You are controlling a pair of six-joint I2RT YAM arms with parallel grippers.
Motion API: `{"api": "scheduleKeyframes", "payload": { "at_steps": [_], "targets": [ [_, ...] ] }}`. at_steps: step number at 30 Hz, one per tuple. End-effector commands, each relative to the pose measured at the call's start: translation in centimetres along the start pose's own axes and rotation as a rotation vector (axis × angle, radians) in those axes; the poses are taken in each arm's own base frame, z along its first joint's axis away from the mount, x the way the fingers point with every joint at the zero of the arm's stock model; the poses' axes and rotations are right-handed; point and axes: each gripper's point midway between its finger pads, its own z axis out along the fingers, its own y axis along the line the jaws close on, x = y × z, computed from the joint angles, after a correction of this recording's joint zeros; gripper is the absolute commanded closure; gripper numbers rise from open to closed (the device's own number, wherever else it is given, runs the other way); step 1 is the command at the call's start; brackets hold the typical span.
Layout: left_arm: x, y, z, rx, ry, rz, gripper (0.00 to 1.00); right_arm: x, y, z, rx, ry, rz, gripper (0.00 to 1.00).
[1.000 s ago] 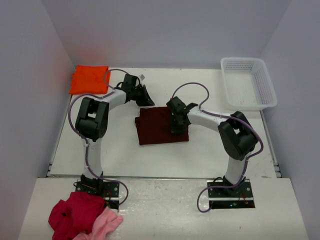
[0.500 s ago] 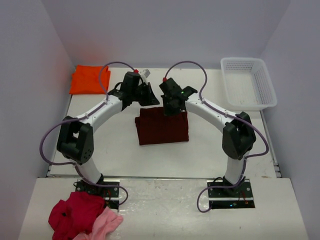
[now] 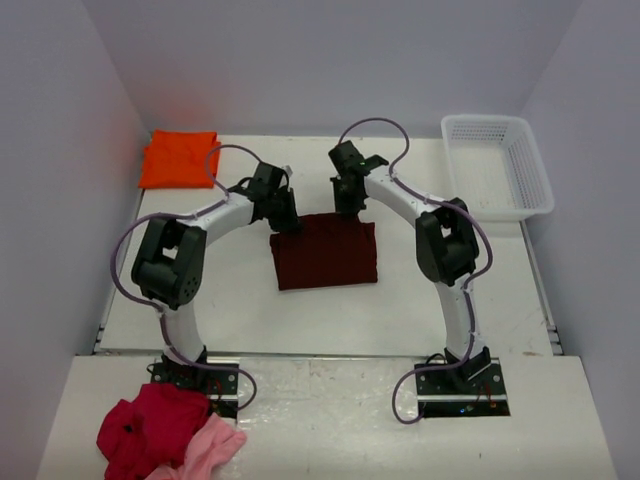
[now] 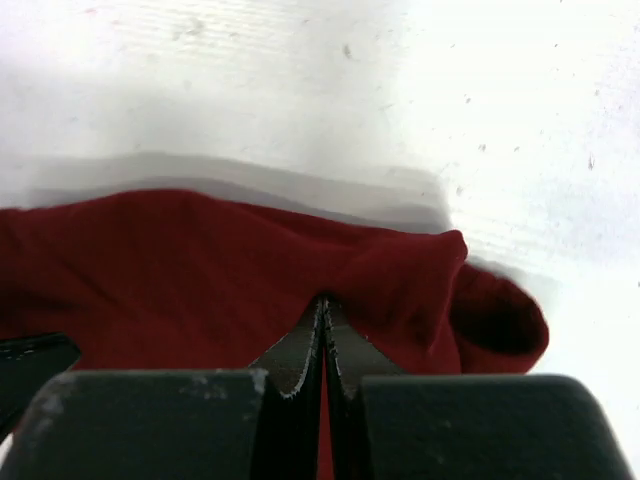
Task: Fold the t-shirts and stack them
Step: Fold the long partially folded tshirt into a neat square
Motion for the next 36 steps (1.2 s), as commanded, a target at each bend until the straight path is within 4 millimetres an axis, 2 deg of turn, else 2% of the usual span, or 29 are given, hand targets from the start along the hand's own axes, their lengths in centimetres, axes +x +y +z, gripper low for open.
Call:
{"api": "scheduleKeyframes", "payload": {
  "at_steps": [1,7,12,16,20,21,23,24,26,27,30,31,36],
  "targets": [
    [-1.6,1.3,1.0,-0.045,-0.027,0.021,1.0,-2.2,-1.4,0.4,-0.03,-0.019,0.027,1.0],
    [-1.1,4.5,2.9,-0.117,0.004,-0.023,1.0,-0.9,-3.6,2.2,0.014,0.038,0.068,1.0],
    [-1.0,7.5,2.7,-0.192,-0.002,-0.088,1.0,1.2,-5.3,3.5,0.07,0.102,0.095,1.0],
    [-0.9,6.6,2.3,-0.138,0.005,-0.079,1.0,0.6,-5.1,2.7,0.053,0.066,0.073,1.0],
    [-1.6,4.7,0.9,-0.075,-0.021,-0.054,1.0,-0.7,-5.0,0.5,0.039,-0.015,0.053,1.0],
    [-1.8,4.1,0.3,-0.059,-0.032,-0.04,1.0,-1.5,-4.7,-1.0,0.023,-0.051,0.055,1.0],
    [-1.7,3.1,-0.3,-0.025,-0.032,-0.028,1.0,-1.5,-4.6,-2.1,0.009,-0.071,0.059,1.0],
    [-1.6,2.6,-0.7,-0.007,-0.034,-0.02,1.0,-1.9,-4.1,-3.7,-0.011,-0.101,0.058,1.0],
    [-1.4,1.9,-1.2,0.016,-0.034,-0.006,1.0,-1.4,-3.9,-4.6,-0.026,-0.114,0.062,1.0],
    [-1.3,1.4,-1.5,0.024,-0.041,0.008,1.0,-1.7,-3.5,-6.1,-0.046,-0.147,0.062,1.0],
    [-1.0,1.3,-2.0,0.035,-0.045,0.023,1.0,-0.7,-3.2,-6.8,-0.088,-0.148,0.066,1.0],
    [-0.9,1.0,-2.1,0.052,-0.047,0.028,1.0,-0.4,-2.5,-7.7,-0.131,-0.148,0.066,1.0],
    [0.4,1.7,-1.8,0.052,-0.023,0.019,1.0,2.4,-1.3,-7.5,-0.239,-0.108,0.087,1.0]
  ]
}}
